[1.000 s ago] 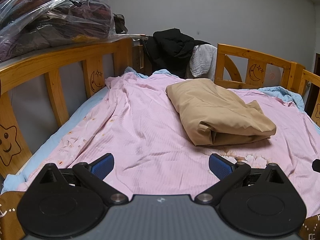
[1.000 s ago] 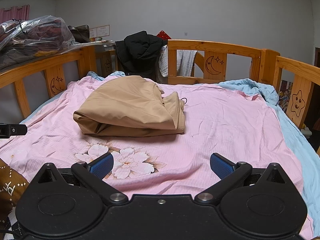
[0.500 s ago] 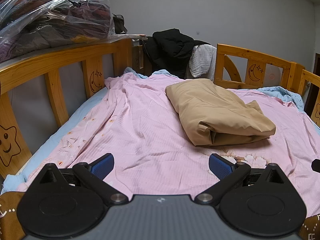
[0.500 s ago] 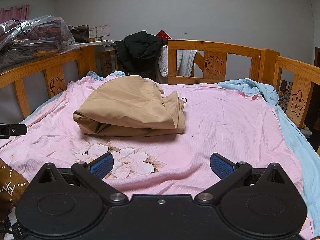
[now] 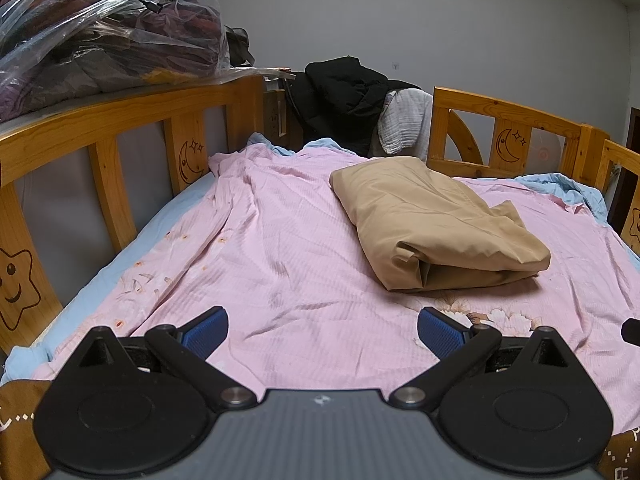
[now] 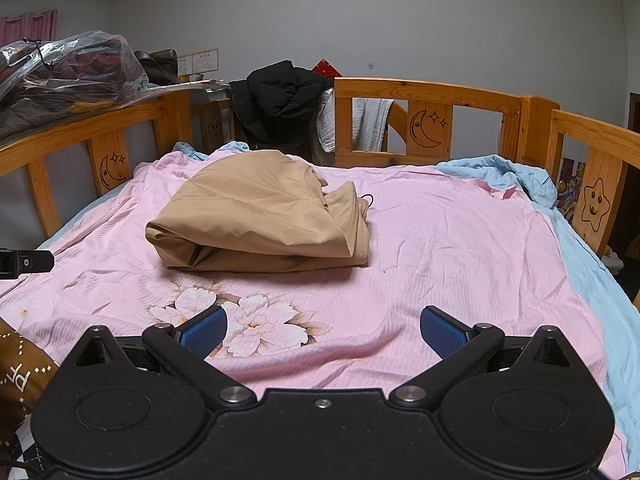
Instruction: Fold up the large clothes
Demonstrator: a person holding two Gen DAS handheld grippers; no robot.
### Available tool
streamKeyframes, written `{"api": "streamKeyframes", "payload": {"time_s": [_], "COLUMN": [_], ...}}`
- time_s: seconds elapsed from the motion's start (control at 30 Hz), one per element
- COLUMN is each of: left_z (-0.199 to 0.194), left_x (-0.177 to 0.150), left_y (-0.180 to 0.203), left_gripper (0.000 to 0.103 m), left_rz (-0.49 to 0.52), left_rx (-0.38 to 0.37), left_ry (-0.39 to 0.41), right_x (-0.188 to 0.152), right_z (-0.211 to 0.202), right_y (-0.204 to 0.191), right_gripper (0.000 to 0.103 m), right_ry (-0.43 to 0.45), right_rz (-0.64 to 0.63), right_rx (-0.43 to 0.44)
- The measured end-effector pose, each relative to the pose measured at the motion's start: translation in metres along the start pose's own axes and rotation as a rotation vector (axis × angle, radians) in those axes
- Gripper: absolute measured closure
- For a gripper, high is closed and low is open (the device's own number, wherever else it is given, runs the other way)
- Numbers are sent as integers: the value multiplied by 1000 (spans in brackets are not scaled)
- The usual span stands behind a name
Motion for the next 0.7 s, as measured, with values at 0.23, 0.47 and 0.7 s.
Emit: {"api": "streamKeyframes", "payload": {"time_s": [0.23, 0.47, 0.7], "left_z": [0, 0, 3], "left_x": [0, 0, -2], "left_y": [2, 1, 5], "left_gripper": [1, 1, 1], "left_rz": [-1, 0, -5], "left_rx": [0, 0, 6], "left_ry": [0, 2, -18], "right_x": [0, -2, -2], "right_z": [0, 1, 1], "right_y": [0, 2, 2], "right_gripper": [1, 1, 1], "right_ry": [-1, -1, -2], "right_rz": [1, 8, 8], "right_rx": [-1, -4, -5]}}
Point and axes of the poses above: each gripper's, at about its wrist camera, not at the fingertips, and z roughly the way its jaws point, y to its right, x to its top, the point moved 4 cm from there along z, roughly the way its jaws point, and after that the axes turned 5 degrees about -y, right-handed, at the moved point
